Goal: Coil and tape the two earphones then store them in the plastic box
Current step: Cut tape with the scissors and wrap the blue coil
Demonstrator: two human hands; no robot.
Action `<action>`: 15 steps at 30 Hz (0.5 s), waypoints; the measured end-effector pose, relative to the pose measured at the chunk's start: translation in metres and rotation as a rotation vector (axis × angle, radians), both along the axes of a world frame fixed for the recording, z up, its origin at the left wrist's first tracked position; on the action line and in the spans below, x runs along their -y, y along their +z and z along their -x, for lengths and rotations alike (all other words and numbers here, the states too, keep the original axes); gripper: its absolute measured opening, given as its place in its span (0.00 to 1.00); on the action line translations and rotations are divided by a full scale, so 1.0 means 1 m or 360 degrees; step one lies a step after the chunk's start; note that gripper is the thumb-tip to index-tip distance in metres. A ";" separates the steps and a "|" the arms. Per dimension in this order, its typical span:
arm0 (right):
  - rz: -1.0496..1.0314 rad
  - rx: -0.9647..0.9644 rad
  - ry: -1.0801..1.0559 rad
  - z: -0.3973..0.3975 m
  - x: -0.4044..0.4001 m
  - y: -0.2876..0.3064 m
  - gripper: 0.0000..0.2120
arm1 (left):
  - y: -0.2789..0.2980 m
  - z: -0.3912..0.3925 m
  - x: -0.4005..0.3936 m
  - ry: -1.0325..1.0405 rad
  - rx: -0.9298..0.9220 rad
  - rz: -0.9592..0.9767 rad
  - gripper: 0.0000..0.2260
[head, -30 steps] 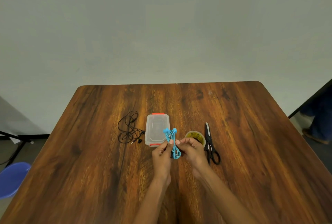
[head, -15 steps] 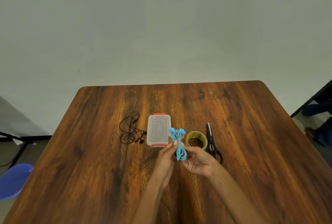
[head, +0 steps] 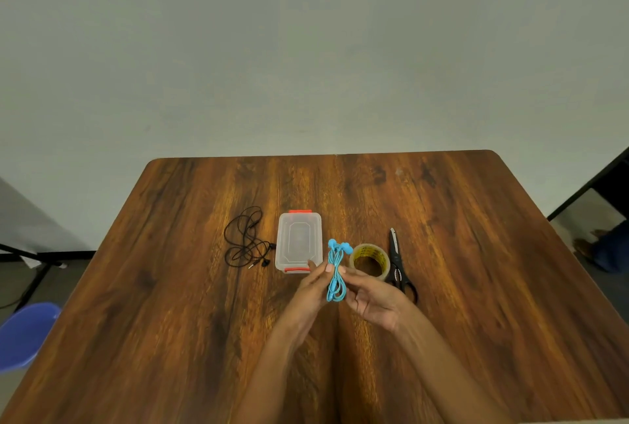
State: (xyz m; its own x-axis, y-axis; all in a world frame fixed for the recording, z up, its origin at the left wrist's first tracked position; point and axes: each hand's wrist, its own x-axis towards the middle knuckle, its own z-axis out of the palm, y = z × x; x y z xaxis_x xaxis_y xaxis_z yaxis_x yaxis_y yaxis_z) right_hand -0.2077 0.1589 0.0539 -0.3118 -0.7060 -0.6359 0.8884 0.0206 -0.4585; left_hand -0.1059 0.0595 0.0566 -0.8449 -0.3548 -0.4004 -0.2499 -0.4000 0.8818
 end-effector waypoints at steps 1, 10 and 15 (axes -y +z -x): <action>-0.0002 -0.0021 -0.0011 0.000 -0.001 -0.001 0.16 | -0.001 0.001 0.001 -0.0004 -0.0012 0.0009 0.12; -0.0110 -0.0406 -0.0095 -0.003 0.001 0.002 0.07 | -0.003 -0.001 -0.005 0.0727 -0.0117 0.0225 0.04; -0.0222 -0.0812 -0.0168 -0.005 0.000 0.002 0.08 | 0.000 0.002 -0.008 0.0677 -0.0137 0.0385 0.05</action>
State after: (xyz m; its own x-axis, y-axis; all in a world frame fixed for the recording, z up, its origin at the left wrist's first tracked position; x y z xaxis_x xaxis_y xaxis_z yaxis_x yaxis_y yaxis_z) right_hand -0.2028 0.1592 0.0562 -0.6702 -0.5739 -0.4706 0.5543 0.0345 -0.8316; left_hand -0.1080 0.0674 0.0568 -0.6316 -0.7493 -0.1991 -0.0311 -0.2321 0.9722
